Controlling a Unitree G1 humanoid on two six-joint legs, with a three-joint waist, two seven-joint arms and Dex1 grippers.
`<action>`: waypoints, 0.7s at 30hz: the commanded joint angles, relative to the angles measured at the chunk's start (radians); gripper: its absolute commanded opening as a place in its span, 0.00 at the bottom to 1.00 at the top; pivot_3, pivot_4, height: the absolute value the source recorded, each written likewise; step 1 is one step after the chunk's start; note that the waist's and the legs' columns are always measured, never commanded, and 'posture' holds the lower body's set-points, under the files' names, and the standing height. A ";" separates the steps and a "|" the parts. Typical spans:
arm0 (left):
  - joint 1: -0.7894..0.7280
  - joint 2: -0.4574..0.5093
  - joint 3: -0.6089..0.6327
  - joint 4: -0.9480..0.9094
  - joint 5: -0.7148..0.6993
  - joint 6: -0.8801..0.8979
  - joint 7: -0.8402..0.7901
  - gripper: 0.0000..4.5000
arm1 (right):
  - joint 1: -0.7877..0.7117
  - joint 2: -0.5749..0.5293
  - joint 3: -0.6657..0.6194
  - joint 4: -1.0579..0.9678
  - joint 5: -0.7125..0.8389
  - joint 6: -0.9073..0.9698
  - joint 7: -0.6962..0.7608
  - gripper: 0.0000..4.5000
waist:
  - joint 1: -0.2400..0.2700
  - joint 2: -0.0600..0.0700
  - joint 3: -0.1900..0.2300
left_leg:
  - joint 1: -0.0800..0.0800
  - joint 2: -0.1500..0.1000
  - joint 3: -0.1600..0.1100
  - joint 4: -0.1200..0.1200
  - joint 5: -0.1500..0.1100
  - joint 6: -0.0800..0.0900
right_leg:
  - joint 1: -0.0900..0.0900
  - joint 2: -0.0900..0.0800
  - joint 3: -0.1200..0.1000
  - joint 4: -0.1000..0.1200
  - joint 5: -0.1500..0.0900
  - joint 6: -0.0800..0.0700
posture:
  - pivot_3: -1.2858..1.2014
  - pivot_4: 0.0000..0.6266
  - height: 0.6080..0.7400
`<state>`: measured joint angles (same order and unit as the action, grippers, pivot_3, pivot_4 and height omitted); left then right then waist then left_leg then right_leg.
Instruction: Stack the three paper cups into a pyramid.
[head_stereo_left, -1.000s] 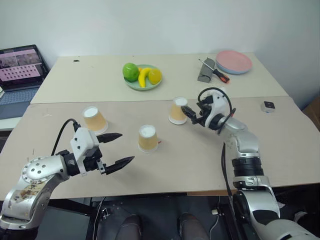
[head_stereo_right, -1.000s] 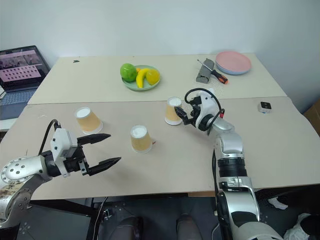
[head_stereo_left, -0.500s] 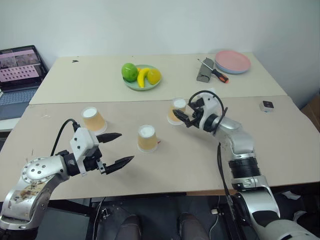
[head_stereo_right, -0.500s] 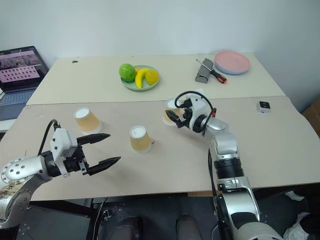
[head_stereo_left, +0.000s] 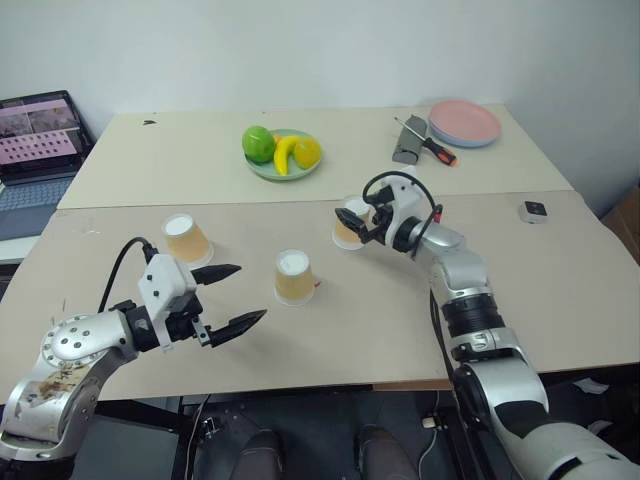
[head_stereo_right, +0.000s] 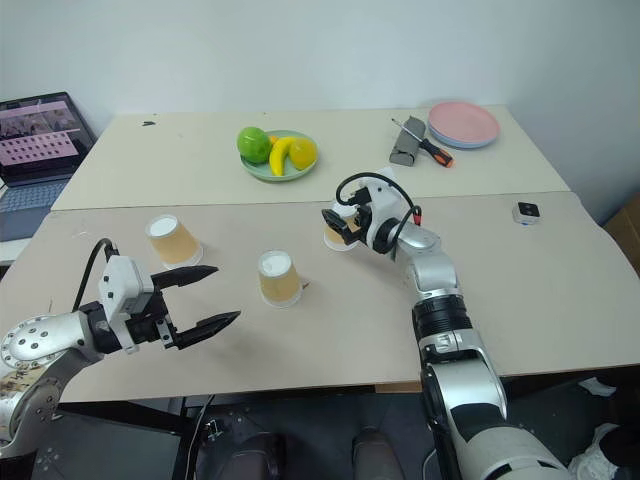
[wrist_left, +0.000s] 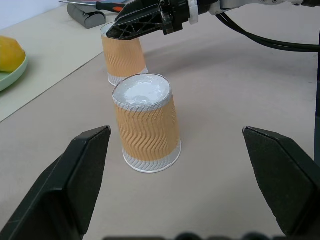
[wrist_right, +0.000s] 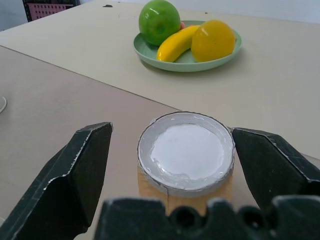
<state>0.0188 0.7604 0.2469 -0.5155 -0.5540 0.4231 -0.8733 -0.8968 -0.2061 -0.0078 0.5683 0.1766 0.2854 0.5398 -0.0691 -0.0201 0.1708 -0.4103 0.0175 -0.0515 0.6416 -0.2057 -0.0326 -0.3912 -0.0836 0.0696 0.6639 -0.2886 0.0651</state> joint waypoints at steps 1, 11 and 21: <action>0.002 0.013 0.033 -0.035 -0.018 0.002 0.006 1.00 | -0.048 0.012 -0.002 0.033 -0.007 -0.058 0.006 0.99 | 0.000 0.000 0.000 | 0.000 0.000 0.000 0.000 0.000 0.000 | 0.000 0.000 0.000 0.000 0.000 0.000 | 0.52 0.24 1.00; 0.007 0.012 0.041 -0.040 -0.022 0.007 0.012 1.00 | -0.066 0.013 -0.016 0.053 0.005 -0.063 0.020 0.79 | 0.000 0.000 0.000 | 0.000 0.000 0.000 0.000 0.000 0.000 | 0.000 0.000 0.000 0.000 0.000 0.000 | 0.52 0.24 1.00; -0.003 0.012 0.037 -0.038 -0.022 0.016 0.015 1.00 | -0.063 -0.042 -0.056 -0.036 0.044 -0.008 0.046 0.64 | 0.001 0.000 0.000 | 0.000 0.000 0.000 0.000 0.000 0.000 | 0.000 0.000 0.000 0.000 0.000 0.000 | 0.52 0.24 1.00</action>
<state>0.0239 0.7608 0.2556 -0.5236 -0.5555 0.4415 -0.8630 -0.9306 -0.2282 -0.0280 0.6047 0.1847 0.2676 0.5718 -0.0678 -0.0198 0.1710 -0.4106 0.0173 -0.0516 0.6416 -0.2057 -0.0326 -0.3913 -0.0836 0.0695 0.6637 -0.2886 0.0651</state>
